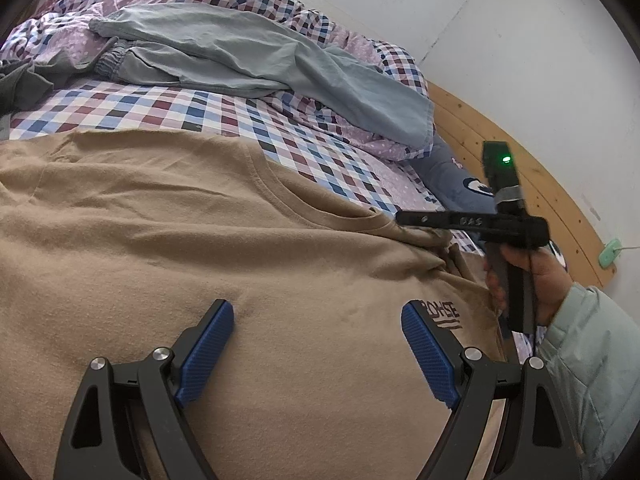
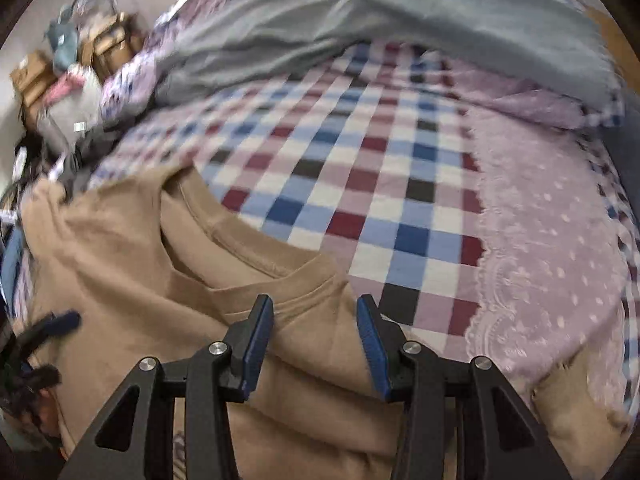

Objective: Fold clothes

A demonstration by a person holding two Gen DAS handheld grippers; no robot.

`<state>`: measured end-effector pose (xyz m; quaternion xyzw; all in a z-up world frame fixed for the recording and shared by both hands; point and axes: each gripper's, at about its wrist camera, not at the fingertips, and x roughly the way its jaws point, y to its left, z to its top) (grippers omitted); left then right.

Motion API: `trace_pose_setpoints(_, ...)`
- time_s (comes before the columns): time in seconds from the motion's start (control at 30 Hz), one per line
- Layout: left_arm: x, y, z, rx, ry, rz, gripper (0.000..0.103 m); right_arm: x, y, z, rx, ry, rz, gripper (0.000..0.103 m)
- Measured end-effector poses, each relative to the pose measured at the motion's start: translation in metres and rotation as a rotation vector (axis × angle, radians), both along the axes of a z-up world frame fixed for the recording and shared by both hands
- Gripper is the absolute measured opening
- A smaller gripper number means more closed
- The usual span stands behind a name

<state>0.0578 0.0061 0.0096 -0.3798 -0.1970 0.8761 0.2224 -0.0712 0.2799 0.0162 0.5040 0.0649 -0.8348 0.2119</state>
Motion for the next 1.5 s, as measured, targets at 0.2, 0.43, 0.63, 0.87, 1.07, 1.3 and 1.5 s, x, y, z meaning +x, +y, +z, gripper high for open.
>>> trace_pose_setpoints(0.2,-0.002,-0.004,0.001,0.036,-0.019,0.009,0.089,-0.025,-0.003,-0.019,0.053,-0.055,0.058,0.048)
trace_pose_setpoints(0.43,-0.004,-0.006,0.001,0.055,-0.032,0.014,0.089,-0.039,-0.015,-0.027,0.083,-0.069,0.187,0.033)
trace_pose_setpoints(0.63,-0.006,-0.009,0.002,0.076,-0.046,0.018,0.089,-0.026,-0.041,-0.021,0.33,0.071,0.285,0.005)
trace_pose_setpoints(0.87,-0.007,-0.012,0.004,0.097,-0.059,0.024,0.089,-0.057,-0.065,0.005,0.547,0.29,0.179,0.004)
trace_pose_setpoints(1.07,-0.008,-0.016,0.006,0.115,-0.064,0.04,0.089,-0.082,-0.095,-0.015,0.655,0.264,0.105,0.005)
trace_pose_setpoints(1.3,-0.009,-0.025,0.011,0.146,-0.069,0.069,0.089,-0.092,-0.08,-0.008,0.535,0.19,-0.002,0.015)
trace_pose_setpoints(1.5,-0.012,-0.044,0.022,0.163,-0.047,0.123,0.089,-0.09,-0.079,0.033,0.164,0.173,-0.041,0.051)
